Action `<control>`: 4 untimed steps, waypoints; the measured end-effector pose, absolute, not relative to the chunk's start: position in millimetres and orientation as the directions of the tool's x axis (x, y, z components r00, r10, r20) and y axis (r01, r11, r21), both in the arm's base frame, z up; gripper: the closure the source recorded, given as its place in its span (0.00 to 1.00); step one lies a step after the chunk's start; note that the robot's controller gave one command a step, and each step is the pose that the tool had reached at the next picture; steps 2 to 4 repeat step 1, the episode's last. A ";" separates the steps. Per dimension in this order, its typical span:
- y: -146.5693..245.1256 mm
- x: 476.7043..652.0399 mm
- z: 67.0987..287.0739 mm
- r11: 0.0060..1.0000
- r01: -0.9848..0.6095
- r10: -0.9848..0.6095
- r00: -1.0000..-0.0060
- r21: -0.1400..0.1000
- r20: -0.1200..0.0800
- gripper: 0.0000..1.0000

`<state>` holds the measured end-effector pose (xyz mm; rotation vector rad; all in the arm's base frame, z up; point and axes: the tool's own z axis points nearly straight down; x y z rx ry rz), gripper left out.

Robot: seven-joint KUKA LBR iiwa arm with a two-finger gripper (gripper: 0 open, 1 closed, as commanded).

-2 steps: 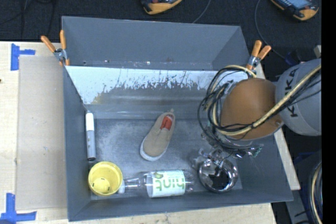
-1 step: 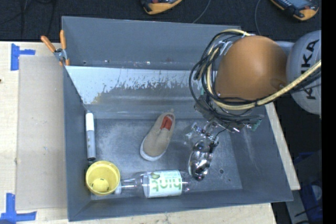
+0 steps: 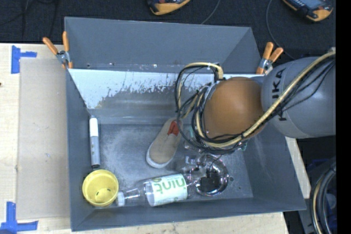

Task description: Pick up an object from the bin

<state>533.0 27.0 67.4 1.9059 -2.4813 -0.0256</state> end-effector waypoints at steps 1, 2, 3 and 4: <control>24.2 491.8 265.1 0.286 -0.958 -0.958 -0.286 0.016 -0.002 1.00; 24.2 491.8 265.1 0.286 -0.958 -0.958 -0.286 0.016 -0.002 1.00; 24.2 491.8 265.1 0.286 -0.958 -0.958 -0.286 0.016 -0.002 1.00; 24.2 491.8 265.1 0.286 -0.958 -0.958 -0.286 0.016 -0.002 1.00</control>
Offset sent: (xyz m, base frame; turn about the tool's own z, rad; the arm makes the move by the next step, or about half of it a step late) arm -0.0416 -0.0034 0.1944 0.0251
